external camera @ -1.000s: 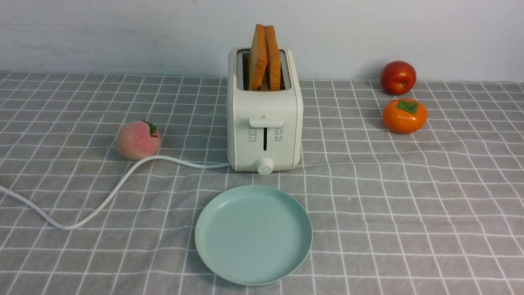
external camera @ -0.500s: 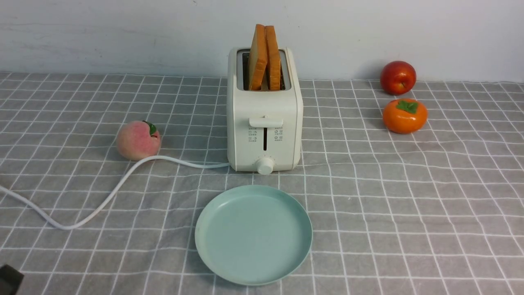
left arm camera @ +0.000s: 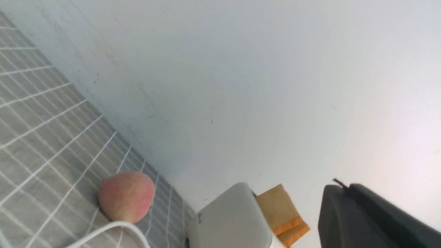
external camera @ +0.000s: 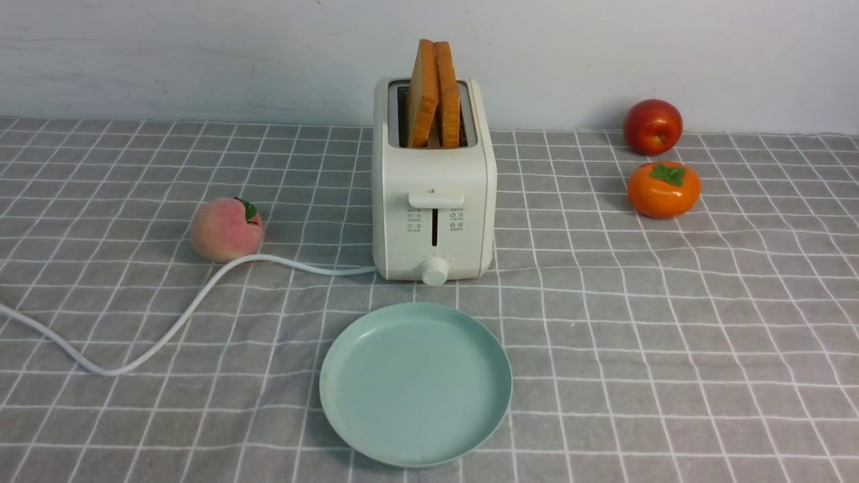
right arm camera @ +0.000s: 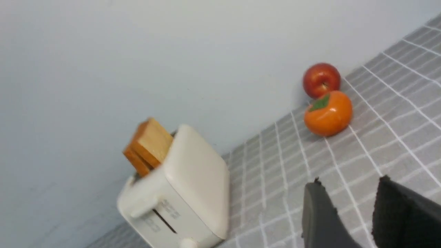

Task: Take toasted bread from bread machine on grey coffee table place on plate.
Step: 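Reach for a toast slice standing in the toaster with the left gripper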

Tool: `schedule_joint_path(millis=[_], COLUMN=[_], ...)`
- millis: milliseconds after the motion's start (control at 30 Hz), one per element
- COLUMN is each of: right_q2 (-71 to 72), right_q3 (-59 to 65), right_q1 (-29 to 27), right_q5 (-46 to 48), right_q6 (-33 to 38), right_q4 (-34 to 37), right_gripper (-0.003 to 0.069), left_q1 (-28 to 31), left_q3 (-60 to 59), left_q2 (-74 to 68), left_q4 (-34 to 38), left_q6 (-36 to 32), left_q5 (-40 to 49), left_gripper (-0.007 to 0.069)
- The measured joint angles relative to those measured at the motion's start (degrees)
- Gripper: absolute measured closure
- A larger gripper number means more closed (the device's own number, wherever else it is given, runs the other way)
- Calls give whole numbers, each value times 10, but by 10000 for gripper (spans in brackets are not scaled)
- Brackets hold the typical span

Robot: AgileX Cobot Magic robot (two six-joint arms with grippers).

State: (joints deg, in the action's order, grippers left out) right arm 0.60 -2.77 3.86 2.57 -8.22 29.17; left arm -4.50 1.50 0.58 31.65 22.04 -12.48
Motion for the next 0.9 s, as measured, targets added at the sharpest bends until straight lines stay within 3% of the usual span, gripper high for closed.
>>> schedule_joint_path(millis=[200, 267, 433, 567, 633, 800, 900], right_q2=[-90, -194, -352, -400, -407, -407, -407], right_q3=[-218, -339, -462, -480, -480, -480, -480], right_q1=[0, 0, 0, 0, 0, 0, 0], right_q5=[168, 316, 514, 542, 541, 530, 524], right_q6=[-3, 4, 23, 26, 26, 26, 26], right_q4=[-36, -84, -162, -171, -173, -174, -175], right_gripper=[560, 662, 671, 665, 664, 660, 659], left_q1=[0, 0, 0, 0, -1, -45, -80], left_q3=[151, 244, 398, 479, 539, 662, 717], left_q2=[-71, -183, -418, -544, -630, -764, -818], left_q4=[-3, -7, -14, 6, 56, 121, 129], left_q6=[-68, -105, -177, -248, -316, -442, -472], left_q5=[101, 240, 473, 543, 558, 541, 520], left_gripper=[638, 638, 638, 638, 638, 638, 638])
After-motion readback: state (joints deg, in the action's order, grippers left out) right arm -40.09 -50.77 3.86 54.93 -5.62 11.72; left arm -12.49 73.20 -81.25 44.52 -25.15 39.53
